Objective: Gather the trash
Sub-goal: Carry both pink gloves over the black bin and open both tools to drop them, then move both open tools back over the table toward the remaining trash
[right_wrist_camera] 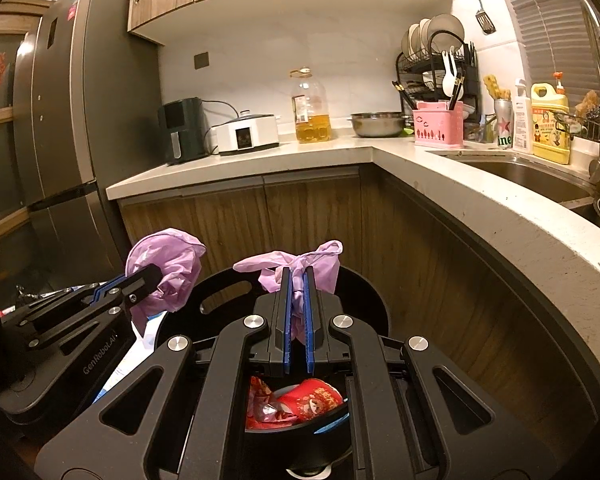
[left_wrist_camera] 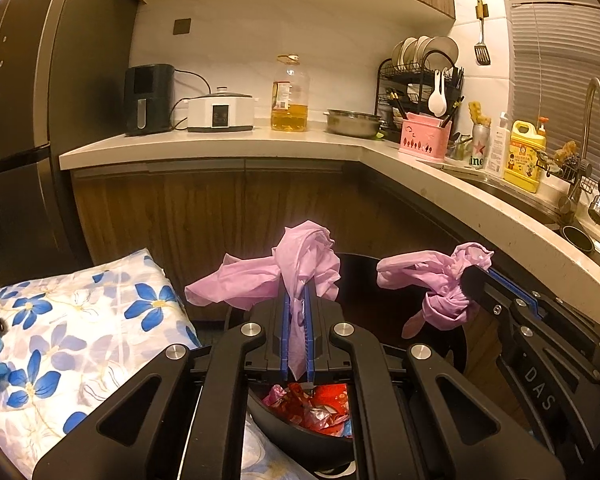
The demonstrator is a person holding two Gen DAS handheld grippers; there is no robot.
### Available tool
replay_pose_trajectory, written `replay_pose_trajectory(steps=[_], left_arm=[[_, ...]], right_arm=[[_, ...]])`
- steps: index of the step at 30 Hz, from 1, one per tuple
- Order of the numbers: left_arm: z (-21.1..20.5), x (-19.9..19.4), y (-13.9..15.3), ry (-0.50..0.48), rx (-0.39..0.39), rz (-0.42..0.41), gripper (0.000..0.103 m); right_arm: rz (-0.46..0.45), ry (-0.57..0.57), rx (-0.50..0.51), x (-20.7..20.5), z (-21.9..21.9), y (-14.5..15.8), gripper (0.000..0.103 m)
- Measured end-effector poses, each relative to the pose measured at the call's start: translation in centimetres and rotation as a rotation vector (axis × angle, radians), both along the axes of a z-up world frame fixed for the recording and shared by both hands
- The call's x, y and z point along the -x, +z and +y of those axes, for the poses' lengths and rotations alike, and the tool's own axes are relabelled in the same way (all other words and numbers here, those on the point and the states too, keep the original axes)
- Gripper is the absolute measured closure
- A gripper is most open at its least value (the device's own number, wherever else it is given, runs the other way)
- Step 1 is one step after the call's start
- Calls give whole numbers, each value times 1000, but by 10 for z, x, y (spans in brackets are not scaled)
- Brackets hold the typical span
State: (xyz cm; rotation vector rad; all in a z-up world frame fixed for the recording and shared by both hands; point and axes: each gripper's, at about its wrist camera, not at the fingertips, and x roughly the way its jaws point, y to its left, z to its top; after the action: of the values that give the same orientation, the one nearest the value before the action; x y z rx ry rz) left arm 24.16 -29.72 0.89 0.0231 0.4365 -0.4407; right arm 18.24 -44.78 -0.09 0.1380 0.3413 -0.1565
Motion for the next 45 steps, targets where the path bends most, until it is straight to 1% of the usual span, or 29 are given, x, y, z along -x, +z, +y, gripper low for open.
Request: replay_pose_trajectory(steps=[5, 7, 8, 11, 12, 15, 18, 20, 21, 23, 24, 25, 26, 27, 31, 32, 33, 34, 35, 36, 38, 40, 42, 45], left_arm=[[-2, -2, -5, -11, -2, 6, 98], [-1, -4, -6, -13, -1, 12, 91], [-1, -4, -6, -14, -1, 14, 90], [0, -4, -8, -11, -5, 11, 82], [1, -4, -8, -9, -5, 10, 78], [4, -5, -11, 3, -3, 17, 75], [8, -4, -14, 21, -1, 23, 66], [13, -4, -15, 33, 7, 29, 61], [16, -4, -16, 40, 8, 31, 56], [21, -4, -17, 57, 12, 36, 52], [23, -3, -17, 62, 14, 39, 48], [27, -2, -18, 74, 18, 41, 42], [30, -1, -18, 83, 21, 41, 39], [32, 0, -18, 90, 23, 40, 35], [46, 8, -19, 141, 23, 34, 22], [50, 10, -19, 150, 25, 34, 21], [52, 11, -19, 155, 27, 34, 19], [56, 13, -19, 164, 28, 35, 17], [59, 15, -19, 172, 28, 35, 16], [63, 18, -20, 182, 25, 31, 16], [70, 23, -20, 203, 17, 26, 15], [76, 28, -20, 220, 15, 22, 12], [85, 33, -20, 232, 25, 17, 6], [96, 42, -19, 252, 27, 8, 6]], right_arm=[[5, 7, -7, -3, -3, -2, 97], [8, 9, -10, -5, -4, -3, 97], [9, 12, -11, -5, -4, -3, 97], [15, 17, -13, -7, -5, -4, 96], [18, 16, -12, -8, -6, -4, 96], [29, 14, -14, -9, -7, -6, 95], [40, 15, -14, -11, -7, -8, 92], [44, 12, -14, -11, -7, -8, 86], [46, 10, -16, -11, -7, -9, 84], [46, 7, -18, -11, -7, -9, 76], [45, 5, -19, -10, -7, -9, 75], [44, 4, -19, -9, -7, -9, 71], [42, 0, -21, -8, -8, -9, 65], [40, -3, -22, -7, -8, -8, 63], [35, -7, -24, -1, -5, -7, 47], [34, -8, -23, 1, -4, -7, 42], [32, -9, -22, 4, -2, -7, 41], [31, -10, -19, 5, -1, -7, 37], [29, -12, -16, 7, 1, -7, 33], [26, -13, -12, 10, 4, -7, 31], [23, -17, -5, 13, 7, -6, 25], [19, -20, -5, 18, 11, -6, 23], [16, -24, -9, 22, 13, -5, 22], [10, -29, -10, 28, 19, -4, 21]])
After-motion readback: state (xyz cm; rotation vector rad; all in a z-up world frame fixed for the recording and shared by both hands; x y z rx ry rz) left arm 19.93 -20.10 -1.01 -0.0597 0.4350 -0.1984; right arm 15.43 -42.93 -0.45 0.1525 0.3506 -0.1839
